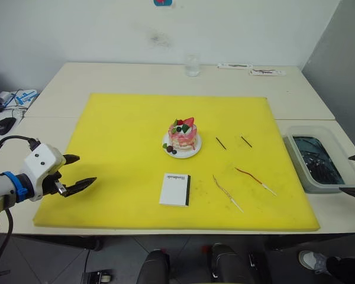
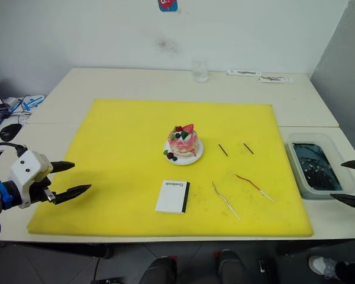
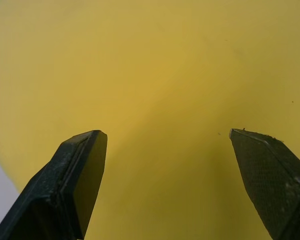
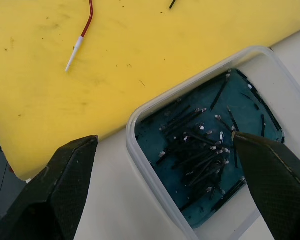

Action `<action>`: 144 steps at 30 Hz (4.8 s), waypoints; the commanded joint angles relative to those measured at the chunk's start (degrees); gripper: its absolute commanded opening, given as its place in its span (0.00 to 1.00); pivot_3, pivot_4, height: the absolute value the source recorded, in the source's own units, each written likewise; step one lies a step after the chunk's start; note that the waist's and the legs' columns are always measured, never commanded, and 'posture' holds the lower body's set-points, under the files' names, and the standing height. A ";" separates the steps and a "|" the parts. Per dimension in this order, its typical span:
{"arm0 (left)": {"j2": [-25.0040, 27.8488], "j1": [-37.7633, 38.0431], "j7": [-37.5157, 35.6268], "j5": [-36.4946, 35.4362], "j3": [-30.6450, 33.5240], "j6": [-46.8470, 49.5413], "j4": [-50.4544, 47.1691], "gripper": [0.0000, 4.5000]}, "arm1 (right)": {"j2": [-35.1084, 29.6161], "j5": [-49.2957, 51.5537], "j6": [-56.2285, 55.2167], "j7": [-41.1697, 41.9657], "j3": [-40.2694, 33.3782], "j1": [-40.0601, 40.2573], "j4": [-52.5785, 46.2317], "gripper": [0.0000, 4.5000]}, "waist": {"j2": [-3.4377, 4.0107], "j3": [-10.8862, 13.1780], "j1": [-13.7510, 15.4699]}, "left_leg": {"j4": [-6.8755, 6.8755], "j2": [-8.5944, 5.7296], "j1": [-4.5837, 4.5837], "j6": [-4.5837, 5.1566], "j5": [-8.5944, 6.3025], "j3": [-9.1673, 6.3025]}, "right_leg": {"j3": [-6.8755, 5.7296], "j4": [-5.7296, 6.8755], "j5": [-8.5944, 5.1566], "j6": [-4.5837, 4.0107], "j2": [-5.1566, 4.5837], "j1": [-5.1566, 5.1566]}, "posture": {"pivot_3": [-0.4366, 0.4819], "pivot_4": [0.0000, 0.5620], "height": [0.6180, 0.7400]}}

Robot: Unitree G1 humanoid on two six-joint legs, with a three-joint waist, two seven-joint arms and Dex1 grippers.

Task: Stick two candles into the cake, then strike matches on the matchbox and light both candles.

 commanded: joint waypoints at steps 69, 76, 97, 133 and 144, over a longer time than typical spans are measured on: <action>-14.51 -15.52 4.10 -23.16 -24.20 25.62 -33.84 0.98 | 13.26 7.06 29.70 -29.95 17.09 1.98 -36.77 1.00 | 0.03 -0.07 0.05 | 0.19 -0.05 0.09 0.02 0.02 -0.09 | 0.09 0.12 0.06 0.10 0.07 0.14 | 0.48 0.27 1.00; -15.15 -16.27 4.80 -23.20 -25.19 25.65 -34.12 0.98 | 13.44 5.87 29.13 -30.78 21.26 -1.80 -32.01 1.00 | 0.04 -0.07 0.08 | 0.15 -0.05 0.05 0.02 0.02 -0.13 | 0.08 0.10 0.05 0.08 0.09 0.12 | 0.48 0.27 1.00; -15.90 -14.60 4.73 -20.18 -26.64 21.65 -32.20 1.00 | 14.67 2.23 32.64 -34.75 28.33 -2.89 -29.25 0.18 | 0.03 -0.07 0.09 | 0.15 -0.05 0.04 0.02 0.02 -0.14 | 0.09 0.07 0.05 0.08 0.09 0.14 | 0.48 0.27 1.00; -41.45 -22.13 43.42 -73.57 -17.77 39.22 -21.06 1.00 | 35.77 56.81 52.55 -57.55 23.21 -30.38 -36.41 0.01 | 0.04 -0.07 0.17 | 0.14 -0.09 -0.16 0.03 0.02 -0.35 | 0.02 0.05 0.10 0.14 0.12 0.09 | 0.48 0.27 1.00; -44.65 -21.86 45.24 -76.30 -18.79 36.34 -19.89 1.00 | 34.90 62.74 50.14 -61.90 26.88 -31.65 -35.70 0.01 | 0.06 -0.08 0.12 | 0.13 -0.10 -0.17 0.03 0.03 -0.34 | 0.04 0.02 0.07 0.09 0.15 0.09 | 0.48 0.27 1.00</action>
